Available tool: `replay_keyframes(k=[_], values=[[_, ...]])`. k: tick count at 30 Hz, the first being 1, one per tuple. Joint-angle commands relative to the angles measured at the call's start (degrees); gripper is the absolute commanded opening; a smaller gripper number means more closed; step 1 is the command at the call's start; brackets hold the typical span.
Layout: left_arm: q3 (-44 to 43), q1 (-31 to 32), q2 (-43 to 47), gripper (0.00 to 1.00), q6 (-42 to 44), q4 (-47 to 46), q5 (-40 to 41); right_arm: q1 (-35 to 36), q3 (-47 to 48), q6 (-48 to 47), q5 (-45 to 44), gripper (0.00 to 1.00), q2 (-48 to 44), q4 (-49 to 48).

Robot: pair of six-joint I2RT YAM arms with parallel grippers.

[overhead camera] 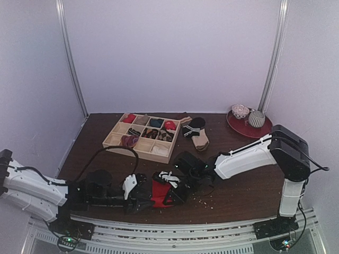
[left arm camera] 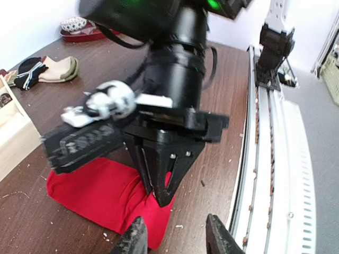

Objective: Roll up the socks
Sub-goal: Roll a pair of socks at the center of the board.

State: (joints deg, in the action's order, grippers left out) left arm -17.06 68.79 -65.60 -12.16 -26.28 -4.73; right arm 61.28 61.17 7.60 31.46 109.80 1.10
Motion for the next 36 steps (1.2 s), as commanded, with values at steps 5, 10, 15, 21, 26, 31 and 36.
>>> replay_keyframes(k=[5,10,15,21,26,31,36], values=[[-0.69,1.58,-14.00,0.37,7.17,-8.98,-0.25,-2.00,2.53,2.96,12.25,0.07,7.78,18.79],[-2.09,1.69,-17.83,0.37,8.31,-10.21,-1.64,-3.69,3.02,2.29,13.11,0.07,9.41,19.78],[-3.73,1.69,-22.49,0.37,7.83,-11.58,-1.12,-3.97,3.92,1.10,12.71,0.07,10.48,20.87],[-5.59,1.61,-27.26,0.15,5.90,-11.05,-1.91,-3.98,3.28,0.59,12.37,0.10,9.37,20.02],[-4.93,1.52,-29.60,0.00,1.03,-8.84,-2.08,-4.00,2.12,-0.77,8.34,0.30,4.09,18.42],[-5.34,0.43,-29.08,0.00,-6.51,-1.16,-4.64,-4.04,-2.73,-0.31,3.08,0.33,-7.74,9.00],[-8.71,-1.62,-28.08,0.00,-11.49,9.15,-12.13,-1.17,-17.54,-7.95,-9.14,0.45,-24.21,-12.83]])
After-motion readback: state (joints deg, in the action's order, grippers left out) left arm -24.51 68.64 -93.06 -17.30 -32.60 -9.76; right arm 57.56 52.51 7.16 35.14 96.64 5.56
